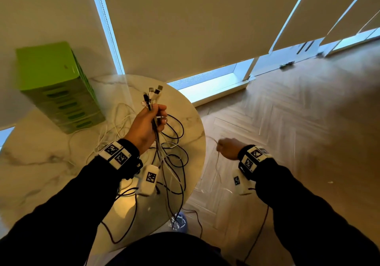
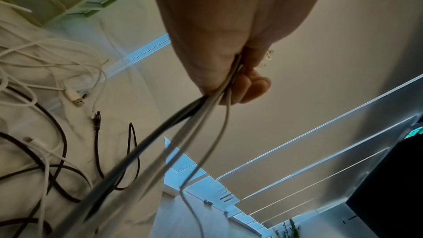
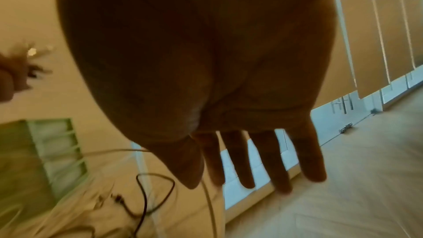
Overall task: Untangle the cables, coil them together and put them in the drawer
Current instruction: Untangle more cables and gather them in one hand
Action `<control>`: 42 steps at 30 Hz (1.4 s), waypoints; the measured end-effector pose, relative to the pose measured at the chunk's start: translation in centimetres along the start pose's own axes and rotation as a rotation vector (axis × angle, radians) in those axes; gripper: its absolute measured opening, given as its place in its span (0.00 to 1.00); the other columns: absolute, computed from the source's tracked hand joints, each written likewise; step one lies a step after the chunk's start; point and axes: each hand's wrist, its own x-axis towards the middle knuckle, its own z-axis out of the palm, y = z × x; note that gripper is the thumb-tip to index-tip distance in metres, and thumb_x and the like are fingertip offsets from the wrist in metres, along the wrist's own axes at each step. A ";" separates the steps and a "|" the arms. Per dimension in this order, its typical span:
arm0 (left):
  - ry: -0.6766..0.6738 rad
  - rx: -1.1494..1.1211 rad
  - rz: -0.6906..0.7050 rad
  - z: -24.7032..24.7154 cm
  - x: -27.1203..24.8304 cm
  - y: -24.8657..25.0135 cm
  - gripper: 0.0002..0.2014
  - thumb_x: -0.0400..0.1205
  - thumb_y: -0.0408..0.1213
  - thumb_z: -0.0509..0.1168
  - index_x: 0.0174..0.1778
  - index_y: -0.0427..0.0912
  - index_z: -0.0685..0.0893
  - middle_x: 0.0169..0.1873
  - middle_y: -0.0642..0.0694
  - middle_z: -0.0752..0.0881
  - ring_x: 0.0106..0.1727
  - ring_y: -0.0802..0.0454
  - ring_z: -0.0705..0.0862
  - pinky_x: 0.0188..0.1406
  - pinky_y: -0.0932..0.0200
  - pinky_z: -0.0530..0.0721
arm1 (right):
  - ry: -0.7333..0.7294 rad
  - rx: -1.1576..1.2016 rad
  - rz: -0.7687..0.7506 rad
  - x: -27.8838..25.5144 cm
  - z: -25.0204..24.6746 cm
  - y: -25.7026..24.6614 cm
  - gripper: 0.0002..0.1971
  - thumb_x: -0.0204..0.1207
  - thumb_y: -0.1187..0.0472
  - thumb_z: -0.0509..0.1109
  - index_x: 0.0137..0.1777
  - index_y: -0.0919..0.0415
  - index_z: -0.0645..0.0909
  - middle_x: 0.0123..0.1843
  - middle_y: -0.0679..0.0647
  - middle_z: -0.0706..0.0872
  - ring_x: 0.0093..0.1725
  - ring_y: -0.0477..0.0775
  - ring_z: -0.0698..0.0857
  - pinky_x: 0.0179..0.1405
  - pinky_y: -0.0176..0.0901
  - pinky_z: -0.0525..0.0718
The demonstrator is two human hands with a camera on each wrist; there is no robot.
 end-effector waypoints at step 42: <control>0.202 -0.239 0.299 -9.1 -0.1 10.6 0.12 0.90 0.43 0.57 0.39 0.53 0.74 0.27 0.56 0.70 0.32 0.57 0.68 0.46 0.58 0.75 | 0.153 0.118 -0.610 3.9 0.3 -14.3 0.23 0.85 0.51 0.64 0.77 0.53 0.63 0.58 0.60 0.86 0.53 0.64 0.86 0.49 0.51 0.81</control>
